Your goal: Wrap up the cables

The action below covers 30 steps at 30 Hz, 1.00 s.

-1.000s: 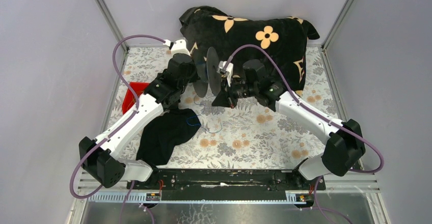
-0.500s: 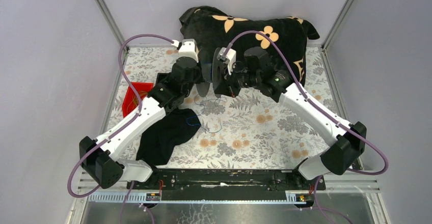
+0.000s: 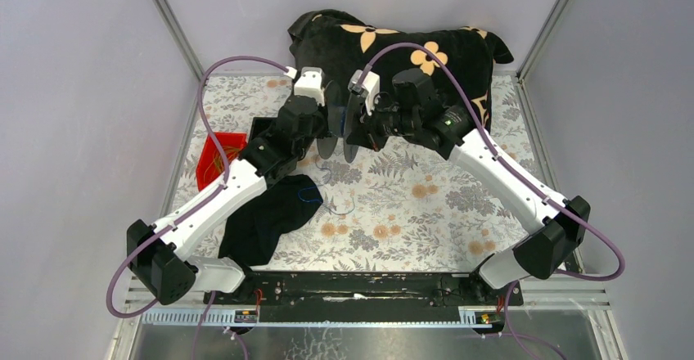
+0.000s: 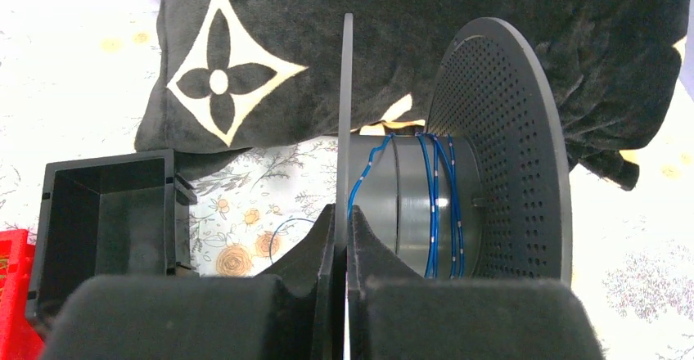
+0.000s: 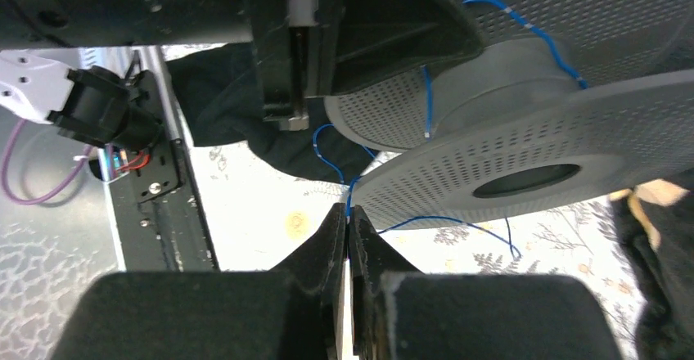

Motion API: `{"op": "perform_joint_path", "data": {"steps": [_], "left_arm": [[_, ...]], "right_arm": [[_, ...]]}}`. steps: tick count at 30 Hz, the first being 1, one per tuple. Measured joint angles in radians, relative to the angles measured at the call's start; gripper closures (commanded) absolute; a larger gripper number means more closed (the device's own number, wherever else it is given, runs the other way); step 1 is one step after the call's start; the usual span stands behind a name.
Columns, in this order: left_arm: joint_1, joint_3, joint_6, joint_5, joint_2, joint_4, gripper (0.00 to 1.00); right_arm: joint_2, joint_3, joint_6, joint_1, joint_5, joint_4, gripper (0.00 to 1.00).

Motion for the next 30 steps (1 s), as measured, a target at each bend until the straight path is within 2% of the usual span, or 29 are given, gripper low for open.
{"op": "perform_joint_path", "data": {"steps": [11, 21, 30], "left_arm": [[-0.019, -0.023, 0.057, 0.032, -0.003, 0.033, 1.00], [-0.024, -0.068, 0.114, 0.043, -0.041, 0.043, 1.00], [-0.024, -0.095, 0.139, 0.059, -0.071, 0.024, 1.00]], "right_arm": [[0.000, 0.033, -0.015, 0.009, 0.174, -0.013, 0.94], [0.017, 0.109, -0.015, 0.012, 0.280, -0.028, 0.81], [0.021, 0.136, -0.022, 0.007, 0.357, -0.029, 0.79]]}}
